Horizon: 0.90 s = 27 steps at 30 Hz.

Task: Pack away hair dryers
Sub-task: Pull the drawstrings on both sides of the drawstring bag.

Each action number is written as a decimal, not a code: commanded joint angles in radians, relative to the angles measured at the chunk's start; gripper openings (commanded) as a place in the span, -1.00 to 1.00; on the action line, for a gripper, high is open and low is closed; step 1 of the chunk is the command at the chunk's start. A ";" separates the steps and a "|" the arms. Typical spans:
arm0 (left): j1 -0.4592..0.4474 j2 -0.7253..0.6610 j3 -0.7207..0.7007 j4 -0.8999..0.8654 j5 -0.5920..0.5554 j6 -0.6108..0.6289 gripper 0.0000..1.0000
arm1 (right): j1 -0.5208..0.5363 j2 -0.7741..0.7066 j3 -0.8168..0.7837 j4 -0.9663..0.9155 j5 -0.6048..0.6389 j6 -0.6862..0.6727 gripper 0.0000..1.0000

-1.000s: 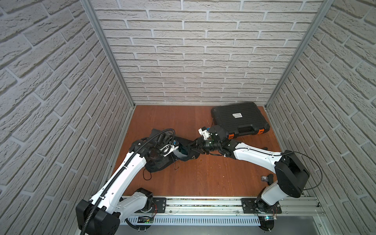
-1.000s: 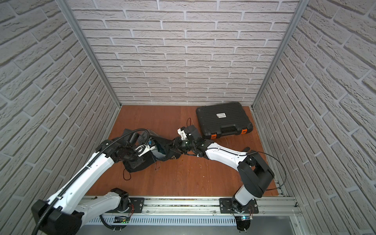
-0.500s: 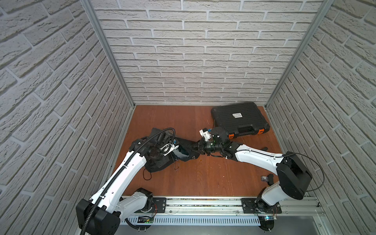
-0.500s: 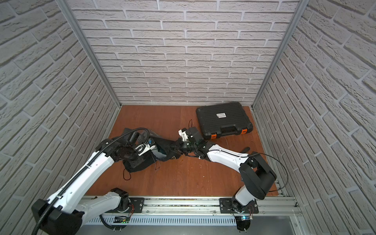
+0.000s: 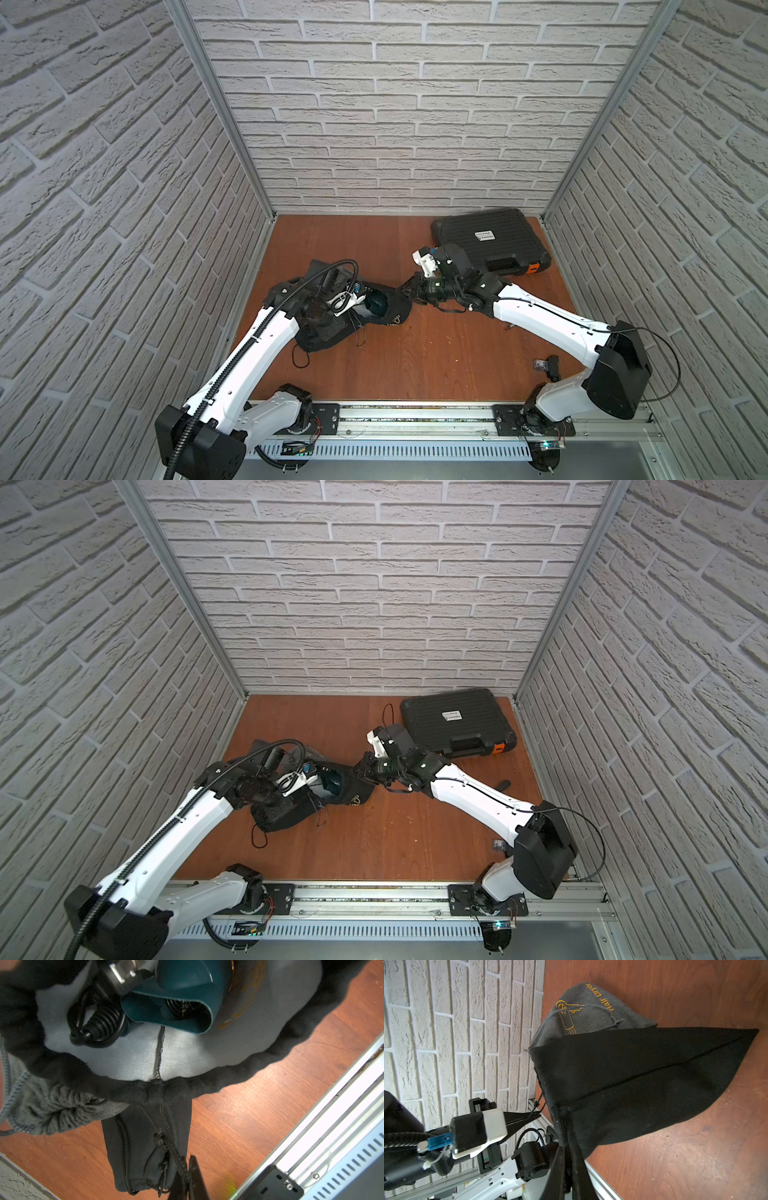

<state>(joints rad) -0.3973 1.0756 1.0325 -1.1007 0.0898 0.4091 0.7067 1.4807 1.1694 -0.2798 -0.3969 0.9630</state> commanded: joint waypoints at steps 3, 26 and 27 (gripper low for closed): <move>0.013 0.000 0.068 -0.026 -0.029 0.029 -1.00 | -0.009 -0.011 0.081 -0.072 0.058 -0.066 -0.95; 0.052 0.146 0.533 -0.002 -0.099 0.036 -1.00 | -0.197 -0.055 0.322 -0.355 0.227 -0.229 -0.95; 0.055 0.148 0.534 0.004 -0.100 0.036 -1.00 | -0.213 -0.065 0.322 -0.360 0.230 -0.230 -0.95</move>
<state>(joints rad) -0.3588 1.2236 1.5326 -1.1492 0.0177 0.4450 0.5339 1.4776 1.4693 -0.6384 -0.2012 0.7612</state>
